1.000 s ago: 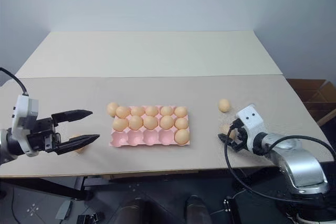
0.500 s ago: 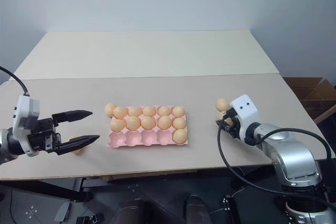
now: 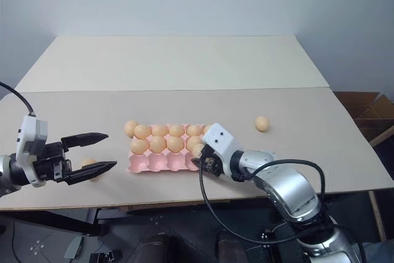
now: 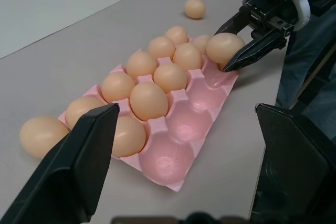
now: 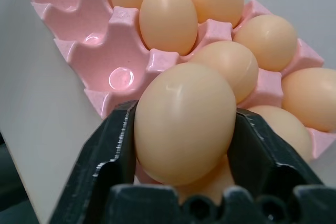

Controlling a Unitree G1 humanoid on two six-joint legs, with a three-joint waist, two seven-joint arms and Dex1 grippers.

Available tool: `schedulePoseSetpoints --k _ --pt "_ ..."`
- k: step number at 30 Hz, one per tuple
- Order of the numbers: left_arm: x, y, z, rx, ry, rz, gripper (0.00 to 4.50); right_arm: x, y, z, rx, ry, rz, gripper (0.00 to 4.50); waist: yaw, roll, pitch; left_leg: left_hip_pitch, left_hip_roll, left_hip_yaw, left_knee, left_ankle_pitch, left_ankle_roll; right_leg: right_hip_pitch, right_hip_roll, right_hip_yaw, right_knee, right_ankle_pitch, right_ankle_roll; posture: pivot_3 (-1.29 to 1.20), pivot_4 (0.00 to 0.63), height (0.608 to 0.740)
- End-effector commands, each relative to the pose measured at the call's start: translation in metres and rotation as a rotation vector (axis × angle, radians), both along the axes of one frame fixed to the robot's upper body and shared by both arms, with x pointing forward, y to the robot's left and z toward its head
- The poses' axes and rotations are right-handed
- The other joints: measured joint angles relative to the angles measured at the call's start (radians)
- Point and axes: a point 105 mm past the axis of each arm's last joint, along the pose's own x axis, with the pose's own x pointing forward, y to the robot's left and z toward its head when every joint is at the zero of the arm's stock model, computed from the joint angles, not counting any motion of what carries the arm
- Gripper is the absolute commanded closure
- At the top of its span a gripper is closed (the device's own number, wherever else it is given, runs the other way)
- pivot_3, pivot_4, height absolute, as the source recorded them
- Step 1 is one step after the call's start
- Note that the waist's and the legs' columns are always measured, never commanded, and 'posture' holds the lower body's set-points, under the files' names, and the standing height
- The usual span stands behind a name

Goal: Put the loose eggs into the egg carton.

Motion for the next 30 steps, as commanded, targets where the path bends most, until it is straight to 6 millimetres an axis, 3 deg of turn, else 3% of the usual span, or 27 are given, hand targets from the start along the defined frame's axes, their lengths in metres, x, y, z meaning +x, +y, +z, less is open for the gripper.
schedulePoseSetpoints --k 1,2,6,12,17,20,27,30 --pt "-0.003 0.001 0.012 0.015 -0.051 -0.002 0.0 0.003 0.005 0.017 0.02 -0.064 0.02 0.3 0.0 0.0 0.0 0.0 0.0 0.0 0.0 0.0 0.0 0.0 0.0 0.0 0.0 0.0 0.0 0.0 0.15 0.74" --pt "-0.004 0.002 0.013 0.018 -0.052 0.002 0.0 0.003 0.001 0.023 0.028 -0.077 0.022 0.02 0.0 0.0 0.0 0.0 0.0 0.0 0.0 0.0 0.0 0.0 0.0 0.0 0.001 0.0 0.0 0.0 0.15 0.74" --pt "-0.005 0.005 0.013 0.028 -0.055 0.019 0.0 -0.002 -0.016 0.037 0.043 -0.108 0.023 0.02 0.003 0.0 0.0 0.0 0.0 0.0 0.0 0.0 0.0 -0.001 0.0 -0.001 0.001 0.0 -0.001 0.0 0.15 0.74" --pt "-0.008 0.02 0.011 0.035 -0.02 0.058 0.0 -0.008 -0.076 0.06 0.075 -0.186 -0.022 0.02 0.009 0.0 0.0 -0.001 -0.001 0.0 0.0 0.0 0.0 0.0 -0.001 -0.001 -0.002 0.0 0.0 0.0 0.15 0.74" --pt "-0.008 0.038 0.011 0.045 -0.034 0.117 0.0 -0.02 -0.121 0.058 0.155 -0.214 -0.009 0.02 0.012 0.0 0.0 0.0 0.0 0.0 -0.001 0.0 0.0 0.001 0.0 -0.001 -0.002 -0.003 0.003 0.0 0.15 0.74" --pt "-0.009 0.054 0.01 0.03 -0.04 0.189 0.0 -0.027 -0.145 0.043 0.123 -0.182 -0.022 0.02 0.007 0.0 0.0 0.002 0.001 0.0 -0.001 0.0 0.0 0.002 0.0 0.0 0.0 -0.007 -0.001 0.0 0.15 0.74" --pt "-0.018 0.058 0.002 -0.004 -0.022 0.184 0.0 -0.031 -0.152 0.043 0.135 -0.193 -0.02 0.02 0.0 0.0 0.0 0.004 0.001 0.002 0.0 0.0 0.0 0.002 0.0 0.001 0.001 -0.008 -0.001 0.0 0.15 0.74" --pt "-0.015 0.051 0.0 -0.011 -0.03 0.168 0.0 -0.021 -0.153 0.044 0.105 -0.204 -0.064 0.02 0.002 0.0 0.0 0.004 0.001 0.002 0.0 0.0 0.0 0.002 0.0 0.001 0.001 -0.008 -0.001 0.0 0.15 0.74"
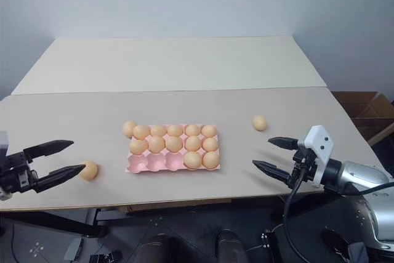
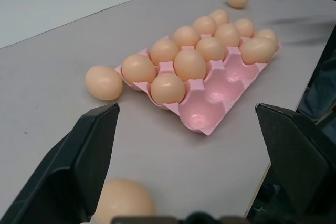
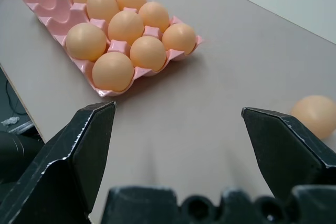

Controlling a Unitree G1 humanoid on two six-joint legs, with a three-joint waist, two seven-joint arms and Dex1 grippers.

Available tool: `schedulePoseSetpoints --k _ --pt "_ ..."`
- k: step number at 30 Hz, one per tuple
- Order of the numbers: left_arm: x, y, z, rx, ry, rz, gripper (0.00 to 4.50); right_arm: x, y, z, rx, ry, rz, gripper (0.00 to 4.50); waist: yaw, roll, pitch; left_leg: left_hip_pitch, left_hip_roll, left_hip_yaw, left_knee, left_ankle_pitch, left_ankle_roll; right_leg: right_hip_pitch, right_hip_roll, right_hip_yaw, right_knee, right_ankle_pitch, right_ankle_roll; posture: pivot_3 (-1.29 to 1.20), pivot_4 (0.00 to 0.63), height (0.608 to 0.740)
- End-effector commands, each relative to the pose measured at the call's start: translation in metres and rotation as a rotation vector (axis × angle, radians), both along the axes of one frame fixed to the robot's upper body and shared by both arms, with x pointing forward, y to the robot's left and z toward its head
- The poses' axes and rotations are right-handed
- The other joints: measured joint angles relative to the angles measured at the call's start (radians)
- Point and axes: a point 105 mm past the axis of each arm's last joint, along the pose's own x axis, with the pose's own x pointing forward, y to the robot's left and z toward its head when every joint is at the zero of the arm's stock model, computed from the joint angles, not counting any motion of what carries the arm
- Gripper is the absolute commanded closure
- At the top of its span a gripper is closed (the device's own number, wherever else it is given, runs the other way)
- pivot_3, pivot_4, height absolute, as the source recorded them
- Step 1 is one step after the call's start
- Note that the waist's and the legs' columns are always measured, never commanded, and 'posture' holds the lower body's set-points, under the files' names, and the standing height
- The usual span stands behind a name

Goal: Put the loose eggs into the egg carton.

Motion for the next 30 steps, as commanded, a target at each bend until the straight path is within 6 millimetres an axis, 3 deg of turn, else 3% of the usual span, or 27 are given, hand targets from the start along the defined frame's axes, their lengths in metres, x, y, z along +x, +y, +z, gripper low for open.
schedulePoseSetpoints --k 1,11,20,23,28,30 --pt "0.002 -0.007 0.008 0.013 -0.059 -0.027 0.0 0.011 -0.001 0.014 -0.052 -0.071 -0.041 0.02 0.0 0.0 0.0 0.0 0.0 0.0 0.0 0.0 0.0 0.0 0.0 0.0 0.0 0.0 0.0 0.0 0.15 0.74" --pt "0.018 -0.031 0.012 -0.003 -0.099 -0.106 0.0 0.114 -0.016 -0.008 -0.182 -0.007 -0.543 0.02 -0.006 0.0 0.0 -0.002 0.0 0.001 0.0 0.0 0.0 -0.002 0.001 0.0 0.001 0.005 -0.005 0.0 0.15 0.74" --pt "0.021 -0.037 0.014 -0.005 -0.115 -0.119 0.0 0.153 -0.016 -0.031 -0.169 0.077 -0.671 0.02 -0.004 0.0 0.0 -0.005 -0.002 0.0 -0.002 0.0 0.0 -0.004 0.0 0.0 -0.001 0.008 0.0 0.0 0.15 0.74" --pt "0.019 -0.037 0.014 -0.002 -0.116 -0.118 0.0 0.155 -0.012 -0.033 -0.118 0.095 -0.667 0.61 -0.005 0.0 0.0 -0.005 -0.001 0.0 -0.002 0.0 0.0 -0.004 0.0 0.0 -0.001 0.008 0.0 0.0 0.15 0.74" --pt "0.016 -0.038 0.015 0.005 -0.114 -0.121 0.0 0.152 -0.001 -0.024 -0.08 0.061 -0.617 2.33 -0.006 0.0 0.0 -0.004 -0.001 0.0 -0.002 0.0 0.0 -0.003 0.0 0.0 0.0 0.009 0.001 0.0 0.15 0.74" --pt "0.014 -0.039 0.016 0.008 -0.117 -0.121 0.0 0.145 0.01 -0.009 -0.063 0.015 -0.57 2.53 -0.006 0.0 0.0 -0.004 -0.001 0.0 -0.002 0.0 0.0 -0.003 0.0 0.0 0.0 0.009 0.001 0.0 0.15 0.74"
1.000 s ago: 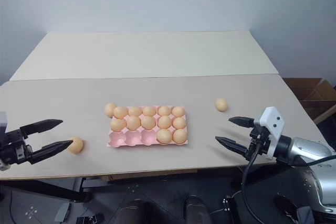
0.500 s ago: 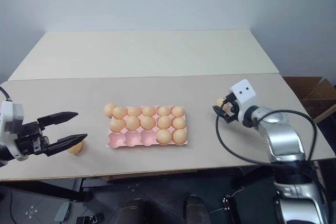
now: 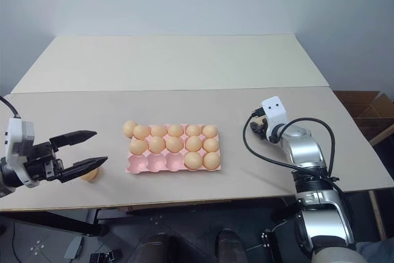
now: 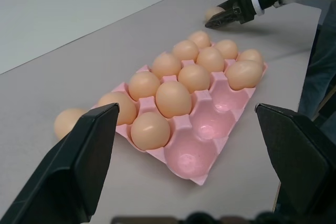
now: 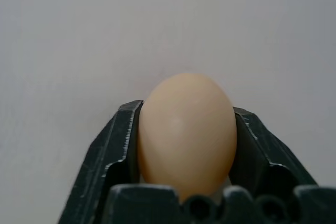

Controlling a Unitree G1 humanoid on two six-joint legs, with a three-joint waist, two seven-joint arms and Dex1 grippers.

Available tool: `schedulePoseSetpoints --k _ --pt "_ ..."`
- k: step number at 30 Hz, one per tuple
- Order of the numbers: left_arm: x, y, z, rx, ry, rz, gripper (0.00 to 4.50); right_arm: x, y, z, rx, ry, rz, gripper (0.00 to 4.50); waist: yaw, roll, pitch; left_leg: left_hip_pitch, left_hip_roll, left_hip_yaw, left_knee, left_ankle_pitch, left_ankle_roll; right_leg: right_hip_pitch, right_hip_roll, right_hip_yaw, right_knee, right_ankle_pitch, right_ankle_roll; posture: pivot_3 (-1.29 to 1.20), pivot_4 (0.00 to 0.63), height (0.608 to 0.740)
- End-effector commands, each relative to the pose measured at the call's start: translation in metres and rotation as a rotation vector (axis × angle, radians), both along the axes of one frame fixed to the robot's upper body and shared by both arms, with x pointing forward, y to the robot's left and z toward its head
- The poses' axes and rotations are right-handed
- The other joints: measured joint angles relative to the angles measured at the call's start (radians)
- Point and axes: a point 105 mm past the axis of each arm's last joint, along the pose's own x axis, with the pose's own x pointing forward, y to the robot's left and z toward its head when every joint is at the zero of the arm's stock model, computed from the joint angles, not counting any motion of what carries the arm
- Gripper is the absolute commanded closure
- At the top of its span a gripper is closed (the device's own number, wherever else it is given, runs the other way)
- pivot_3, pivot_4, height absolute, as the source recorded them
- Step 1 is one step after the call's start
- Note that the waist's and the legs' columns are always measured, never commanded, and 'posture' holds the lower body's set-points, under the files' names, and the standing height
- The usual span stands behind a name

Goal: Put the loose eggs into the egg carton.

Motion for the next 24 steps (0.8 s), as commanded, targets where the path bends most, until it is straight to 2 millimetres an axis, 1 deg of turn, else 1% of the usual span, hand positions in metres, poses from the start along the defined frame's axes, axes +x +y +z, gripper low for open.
schedulePoseSetpoints --k 1,3,6,9,11,12,14,18,21,23,24 --pt "-0.005 -0.002 0.013 0.02 -0.059 -0.012 0.0 -0.01 0.019 0.044 0.035 -0.145 0.091 2.53 0.0 0.0 0.0 0.0 0.0 0.0 0.0 0.0 0.0 0.0 0.0 0.0 0.0 0.0 0.0 0.0 0.15 0.74" --pt "-0.005 -0.003 0.014 0.02 -0.061 -0.013 0.0 -0.026 0.041 0.06 0.061 -0.182 0.18 2.53 0.001 0.0 0.0 0.0 0.001 0.0 0.0 0.0 0.0 -0.001 0.0 0.0 0.0 0.0 0.0 0.0 0.15 0.74" --pt "-0.005 -0.003 0.015 0.019 -0.058 -0.02 0.0 -0.053 0.079 0.07 0.088 -0.193 0.342 2.53 0.0 0.0 0.0 0.0 0.001 0.0 0.0 0.0 0.0 -0.001 0.0 0.0 0.0 0.0 0.0 0.0 0.15 0.74" --pt "-0.003 -0.005 0.014 0.017 -0.051 -0.031 0.0 -0.085 0.124 0.07 0.108 -0.175 0.536 2.53 0.0 0.0 0.0 0.001 0.001 0.0 0.0 0.0 0.0 0.0 0.001 0.0 0.001 0.0 0.0 0.0 0.15 0.74" --pt "-0.002 -0.005 0.014 0.016 -0.048 -0.033 0.0 -0.105 0.152 0.066 0.13 -0.153 0.654 2.53 0.0 0.0 0.0 0.001 0.001 0.0 0.0 0.0 0.0 0.0 0.001 -0.001 0.001 0.0 0.0 0.0 0.15 0.74" --pt "-0.002 -0.005 0.013 0.016 -0.046 -0.033 0.0 -0.111 0.16 0.064 0.137 -0.144 0.684 2.53 0.0 0.0 0.0 0.001 0.001 0.0 0.0 0.0 0.0 0.0 0.001 -0.001 0.001 0.0 0.0 0.0 0.15 0.74" --pt "-0.001 -0.006 0.013 0.017 -0.043 -0.04 0.0 -0.118 0.179 0.054 0.126 -0.12 0.722 2.53 0.0 0.0 0.0 0.001 0.001 0.0 0.0 0.0 -0.001 0.0 0.001 -0.001 0.001 0.0 0.0 0.0 0.15 0.74" --pt "0.0 -0.007 0.013 0.016 -0.043 -0.045 0.0 -0.127 0.204 0.042 0.09 -0.095 0.789 2.53 0.004 0.0 0.0 0.001 0.001 0.0 0.0 0.001 -0.001 0.0 0.0 -0.001 0.001 0.0 -0.001 0.0 0.15 0.74" --pt "0.001 -0.007 0.013 0.017 -0.044 -0.047 0.0 -0.128 0.214 0.038 0.059 -0.088 0.814 2.53 0.003 0.0 0.0 0.0 0.0 0.0 0.0 0.001 -0.001 -0.001 0.0 -0.001 0.0 0.0 -0.001 0.0 0.15 0.74" --pt "0.002 -0.007 0.013 0.017 -0.047 -0.046 0.0 -0.126 0.217 0.035 0.049 -0.072 0.811 2.53 0.003 0.0 0.0 0.0 0.0 0.0 0.0 0.001 -0.001 -0.001 0.0 -0.001 0.0 0.0 -0.001 0.0 0.15 0.74" --pt "0.002 -0.007 0.014 0.017 -0.05 -0.046 0.0 -0.125 0.218 0.035 0.04 -0.073 0.814 2.22 0.003 0.0 0.0 0.0 0.001 0.0 0.0 0.001 -0.001 -0.001 0.0 -0.001 0.0 0.0 -0.001 0.0 0.15 0.74"
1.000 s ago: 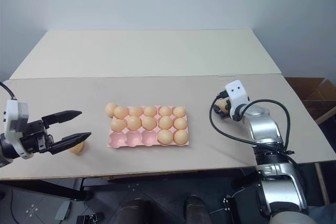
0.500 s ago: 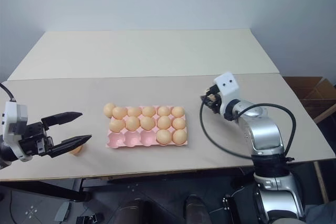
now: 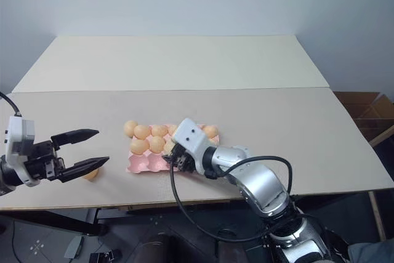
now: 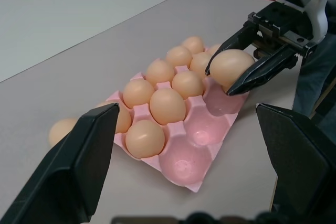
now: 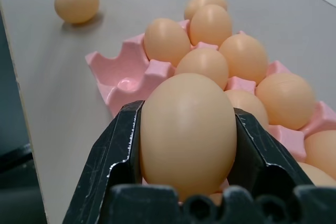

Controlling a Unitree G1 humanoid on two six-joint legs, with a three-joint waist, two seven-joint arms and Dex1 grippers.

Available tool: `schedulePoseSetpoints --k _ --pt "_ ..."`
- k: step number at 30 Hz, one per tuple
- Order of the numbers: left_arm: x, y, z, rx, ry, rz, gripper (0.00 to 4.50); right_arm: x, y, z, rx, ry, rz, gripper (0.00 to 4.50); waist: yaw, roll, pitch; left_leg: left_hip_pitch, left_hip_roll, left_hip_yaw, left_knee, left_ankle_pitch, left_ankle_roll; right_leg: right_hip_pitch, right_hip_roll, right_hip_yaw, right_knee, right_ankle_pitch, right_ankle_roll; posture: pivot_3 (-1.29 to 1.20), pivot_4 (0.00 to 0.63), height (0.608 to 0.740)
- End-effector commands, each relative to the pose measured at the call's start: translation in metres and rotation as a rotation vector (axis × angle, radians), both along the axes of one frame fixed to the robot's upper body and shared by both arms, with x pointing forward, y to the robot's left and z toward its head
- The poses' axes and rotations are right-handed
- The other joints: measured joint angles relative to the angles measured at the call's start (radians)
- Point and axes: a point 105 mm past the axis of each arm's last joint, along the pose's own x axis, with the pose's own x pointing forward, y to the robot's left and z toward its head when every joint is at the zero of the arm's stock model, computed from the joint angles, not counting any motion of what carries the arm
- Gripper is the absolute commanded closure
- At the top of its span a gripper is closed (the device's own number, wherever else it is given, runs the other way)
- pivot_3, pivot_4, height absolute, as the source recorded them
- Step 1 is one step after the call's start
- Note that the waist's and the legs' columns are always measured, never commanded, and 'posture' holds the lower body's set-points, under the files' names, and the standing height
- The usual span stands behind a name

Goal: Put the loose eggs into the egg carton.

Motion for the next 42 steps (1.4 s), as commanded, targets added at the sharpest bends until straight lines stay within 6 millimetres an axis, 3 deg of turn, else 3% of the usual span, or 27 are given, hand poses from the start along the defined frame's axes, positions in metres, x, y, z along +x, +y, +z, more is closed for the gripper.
schedulePoseSetpoints --k 1,5,7,11,15,22,25,30,42 --pt "0.001 -0.001 0.007 0.013 -0.028 -0.012 0.0 0.002 0.004 0.006 -0.005 -0.028 0.002 1.88 0.001 0.0 0.0 0.0 0.0 0.0 0.0 0.0 0.0 0.0 0.0 0.0 0.0 0.0 0.0 0.0 0.15 0.74" --pt "0.002 -0.002 0.006 0.013 -0.031 -0.011 0.0 0.003 0.003 0.008 -0.008 -0.042 0.01 0.6 0.0 0.0 0.0 0.0 0.0 -0.001 0.0 0.0 0.0 0.0 0.0 -0.001 0.0 0.0 0.0 0.0 0.15 0.74" --pt "0.001 -0.002 0.006 0.007 -0.033 -0.008 0.0 0.003 -0.005 0.021 0.016 -0.074 0.007 0.01 0.0 0.0 0.0 0.0 0.0 -0.001 0.0 0.0 0.0 0.0 0.0 -0.001 0.0 0.0 0.0 0.0 0.15 0.74" --pt "-0.002 -0.003 0.0 -0.011 -0.011 -0.012 0.0 0.008 -0.031 0.041 0.06 -0.136 -0.038 0.01 0.002 0.0 0.0 0.0 0.0 0.0 0.0 0.0 0.0 0.0 0.0 -0.001 0.0 0.0 0.0 0.0 0.15 0.74" --pt "-0.003 -0.001 -0.006 -0.023 -0.002 0.015 0.0 0.01 -0.076 0.053 0.085 -0.164 -0.072 0.01 0.007 0.0 0.0 -0.001 0.0 -0.001 0.0 0.0 0.0 0.001 0.0 -0.001 -0.002 0.0 0.0 0.0 0.15 0.74" --pt "-0.001 0.007 -0.009 -0.014 -0.013 0.056 0.0 -0.003 -0.154 0.061 0.057 -0.208 -0.057 0.01 0.005 0.0 0.0 0.0 0.0 -0.001 0.0 0.0 0.0 0.002 0.0 -0.001 -0.002 -0.001 0.0 0.0 0.15 0.74" --pt "0.001 0.012 -0.011 -0.014 -0.019 0.08 0.0 -0.013 -0.175 0.056 0.027 -0.193 -0.027 0.01 0.002 0.0 0.0 0.001 0.0 -0.001 0.0 0.0 0.0 0.003 0.0 -0.001 -0.002 -0.003 0.003 0.0 0.15 0.74" --pt "0.0 0.012 -0.012 -0.032 -0.023 0.084 0.0 -0.013 -0.184 0.049 0.014 -0.19 -0.05 0.01 -0.001 0.0 0.0 0.003 0.001 -0.001 0.0 0.0 0.0 0.003 0.001 0.0 -0.001 -0.003 0.004 0.0 0.15 0.74" --pt "-0.001 0.02 -0.005 -0.009 -0.033 0.116 0.0 -0.011 -0.177 0.051 0.042 -0.195 -0.02 0.01 0.003 0.0 0.0 0.001 0.0 -0.001 0.0 0.0 0.0 0.003 0.0 0.0 -0.002 -0.001 0.002 0.0 0.15 0.74"
